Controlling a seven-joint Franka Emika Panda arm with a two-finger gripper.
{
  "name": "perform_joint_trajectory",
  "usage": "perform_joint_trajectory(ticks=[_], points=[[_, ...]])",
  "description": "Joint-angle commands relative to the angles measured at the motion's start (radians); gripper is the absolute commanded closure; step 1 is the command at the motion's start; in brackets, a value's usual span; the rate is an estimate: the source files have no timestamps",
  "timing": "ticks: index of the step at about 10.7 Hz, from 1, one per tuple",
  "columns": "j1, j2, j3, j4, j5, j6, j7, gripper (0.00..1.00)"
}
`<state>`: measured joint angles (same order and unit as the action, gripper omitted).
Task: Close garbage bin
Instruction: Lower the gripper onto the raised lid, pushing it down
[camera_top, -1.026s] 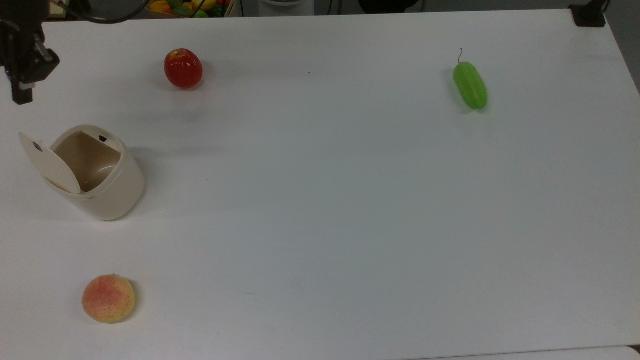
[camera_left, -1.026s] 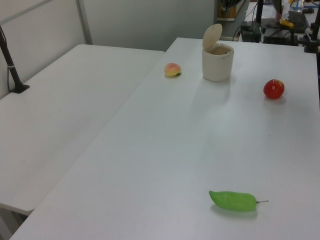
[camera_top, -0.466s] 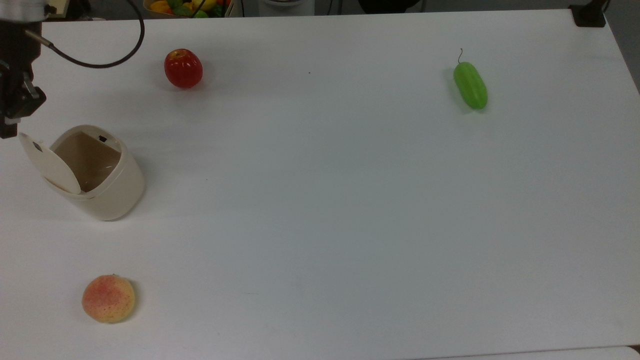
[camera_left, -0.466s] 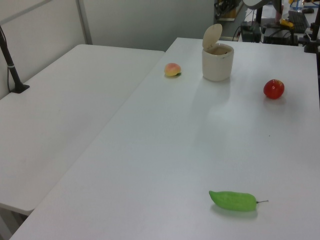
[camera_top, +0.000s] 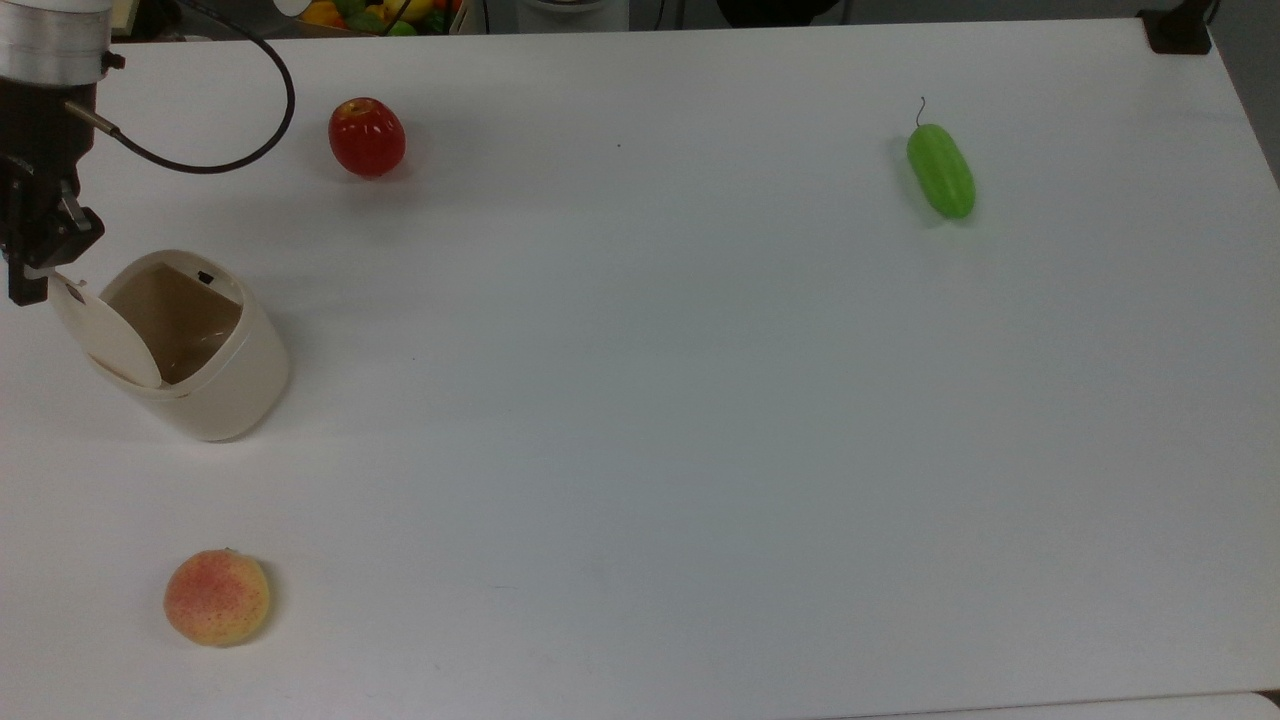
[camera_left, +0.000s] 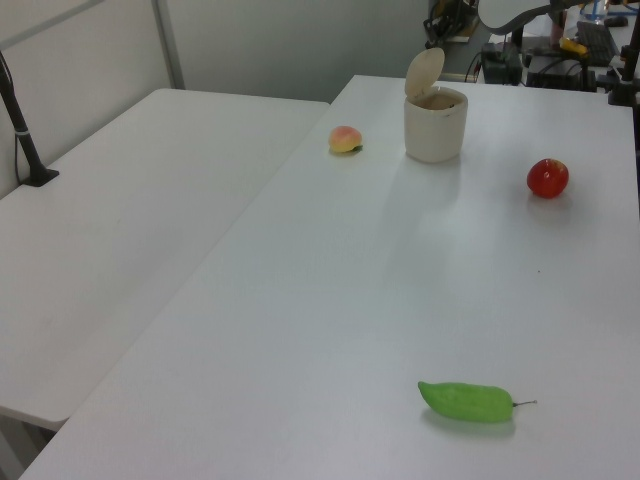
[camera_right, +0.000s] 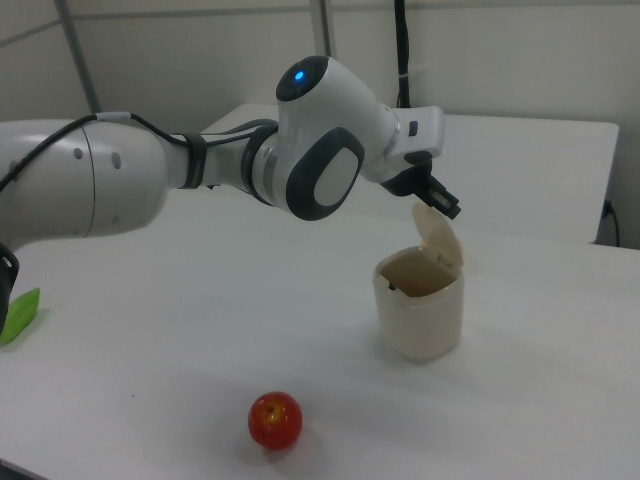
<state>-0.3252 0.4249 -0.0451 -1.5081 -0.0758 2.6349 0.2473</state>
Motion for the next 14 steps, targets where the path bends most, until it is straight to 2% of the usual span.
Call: perform_joint_trajectory(ticks=[1,6,11,14], points=[[0.008,-0.006,0.004,-0.012,0.005,0.011,0.018,1.0],[0.011,-0.025,0.01,-0.011,0.007,-0.124,0.018,1.0],[0.014,-0.037,0.017,-0.009,0.008,-0.335,0.013,1.0],[0.02,-0.034,0.019,-0.011,0.011,-0.386,0.01,1.0]])
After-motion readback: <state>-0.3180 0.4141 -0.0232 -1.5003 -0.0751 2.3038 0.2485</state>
